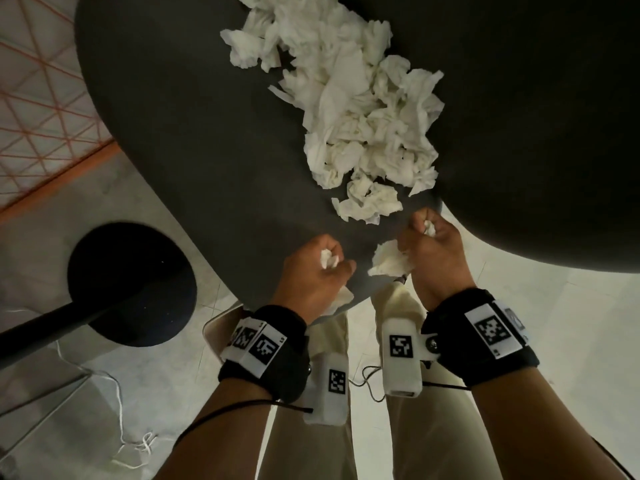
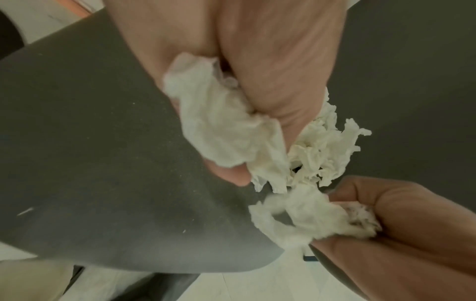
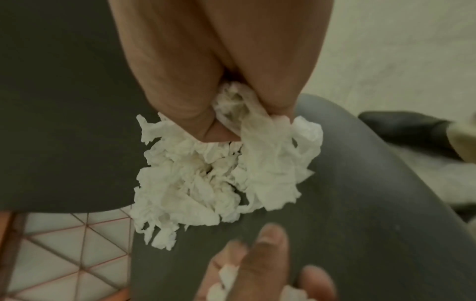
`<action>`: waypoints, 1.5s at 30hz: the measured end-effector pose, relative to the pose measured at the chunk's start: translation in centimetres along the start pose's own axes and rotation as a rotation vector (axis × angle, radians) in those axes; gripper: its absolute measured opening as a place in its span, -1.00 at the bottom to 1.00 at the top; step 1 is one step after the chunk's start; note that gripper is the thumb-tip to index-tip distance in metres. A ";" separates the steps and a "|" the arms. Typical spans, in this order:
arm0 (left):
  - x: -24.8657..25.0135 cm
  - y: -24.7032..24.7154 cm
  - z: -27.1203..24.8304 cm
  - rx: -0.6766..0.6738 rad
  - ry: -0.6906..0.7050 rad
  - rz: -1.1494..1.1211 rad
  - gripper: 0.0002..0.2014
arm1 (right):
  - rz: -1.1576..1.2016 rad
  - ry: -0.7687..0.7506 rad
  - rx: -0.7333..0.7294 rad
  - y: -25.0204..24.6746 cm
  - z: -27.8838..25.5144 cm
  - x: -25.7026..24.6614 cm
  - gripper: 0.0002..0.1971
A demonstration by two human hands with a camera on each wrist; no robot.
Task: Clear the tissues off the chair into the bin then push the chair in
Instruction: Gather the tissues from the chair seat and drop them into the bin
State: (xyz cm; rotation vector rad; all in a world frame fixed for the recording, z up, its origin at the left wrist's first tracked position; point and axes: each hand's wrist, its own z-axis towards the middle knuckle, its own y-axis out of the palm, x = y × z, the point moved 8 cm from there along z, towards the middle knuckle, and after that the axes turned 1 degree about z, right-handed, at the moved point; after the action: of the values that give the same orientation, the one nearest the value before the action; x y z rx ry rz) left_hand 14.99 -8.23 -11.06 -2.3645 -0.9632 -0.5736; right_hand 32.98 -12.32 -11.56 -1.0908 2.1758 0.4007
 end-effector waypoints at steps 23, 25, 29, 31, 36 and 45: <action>-7.1 -6.4 -4.3 0.276 0.009 -0.282 -0.92 | -0.033 0.147 -0.312 10.8 -3.1 4.5 -0.66; -8.5 -6.5 -5.3 0.306 -0.022 -0.273 -0.88 | -0.025 0.142 -0.297 11.1 -2.6 4.5 -0.64; -9.9 -5.3 -6.9 0.269 -0.072 -0.303 -0.64 | 0.020 0.230 -0.285 12.3 -2.2 4.7 -0.66; -9.6 -4.8 -7.1 0.242 -0.068 -0.322 -0.58 | 0.027 0.304 -0.289 13.0 -2.3 5.0 -0.71; -7.8 -5.0 -7.0 0.270 -0.033 -0.391 -0.80 | -0.185 0.363 -0.436 14.3 -2.9 5.3 -0.82; -7.3 -3.4 -7.8 0.360 0.030 -0.535 -0.92 | -0.337 0.536 -0.674 14.4 -5.8 6.6 -0.75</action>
State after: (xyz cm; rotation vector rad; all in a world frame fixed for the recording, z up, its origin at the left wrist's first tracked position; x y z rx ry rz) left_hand 6.28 -14.55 -8.00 -1.7747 -1.5548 -0.5666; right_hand 16.21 -10.63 -12.05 -2.1008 2.2834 0.7886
